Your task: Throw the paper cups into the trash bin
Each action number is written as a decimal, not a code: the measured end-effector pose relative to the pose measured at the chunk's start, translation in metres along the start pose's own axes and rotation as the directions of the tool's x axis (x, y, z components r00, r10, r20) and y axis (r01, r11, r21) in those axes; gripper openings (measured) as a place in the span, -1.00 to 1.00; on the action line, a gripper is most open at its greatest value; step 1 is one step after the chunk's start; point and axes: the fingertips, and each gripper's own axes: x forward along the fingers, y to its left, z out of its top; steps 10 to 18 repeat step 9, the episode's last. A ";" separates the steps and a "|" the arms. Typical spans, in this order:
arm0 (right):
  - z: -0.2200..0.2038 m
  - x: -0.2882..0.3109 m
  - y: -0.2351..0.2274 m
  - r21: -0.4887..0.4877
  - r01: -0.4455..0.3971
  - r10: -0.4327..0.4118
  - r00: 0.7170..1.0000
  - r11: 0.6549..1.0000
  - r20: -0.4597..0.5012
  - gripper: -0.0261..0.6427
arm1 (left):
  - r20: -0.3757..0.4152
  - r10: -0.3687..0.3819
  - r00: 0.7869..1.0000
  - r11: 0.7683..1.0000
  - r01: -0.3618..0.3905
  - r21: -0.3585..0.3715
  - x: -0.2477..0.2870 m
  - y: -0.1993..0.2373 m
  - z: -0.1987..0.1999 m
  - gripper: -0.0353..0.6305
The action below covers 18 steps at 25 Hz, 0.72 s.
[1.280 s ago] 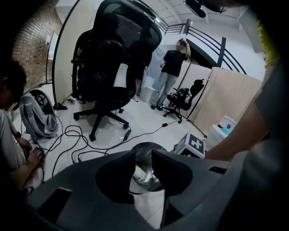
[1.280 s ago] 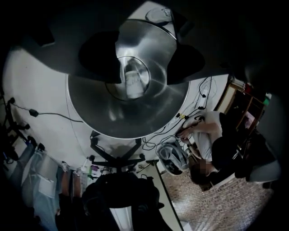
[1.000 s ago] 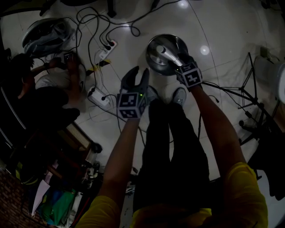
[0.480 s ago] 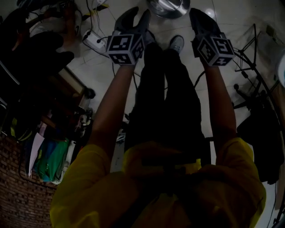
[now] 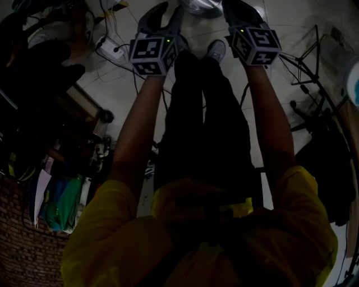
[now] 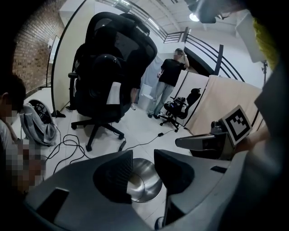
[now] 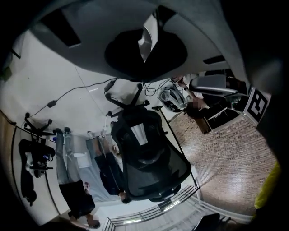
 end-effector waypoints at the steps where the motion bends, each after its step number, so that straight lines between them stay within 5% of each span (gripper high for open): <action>1: -0.008 0.005 0.000 -0.002 0.000 0.000 1.000 1.000 -0.019 -0.91 | -0.011 0.003 1.000 1.000 -0.003 -0.001 0.004 0.002 -0.005 -0.45; 18: -0.038 0.024 0.002 0.000 -0.026 0.025 0.994 1.000 -0.103 -0.91 | -0.052 -0.002 0.999 0.999 0.000 -0.043 0.024 0.004 -0.023 -0.45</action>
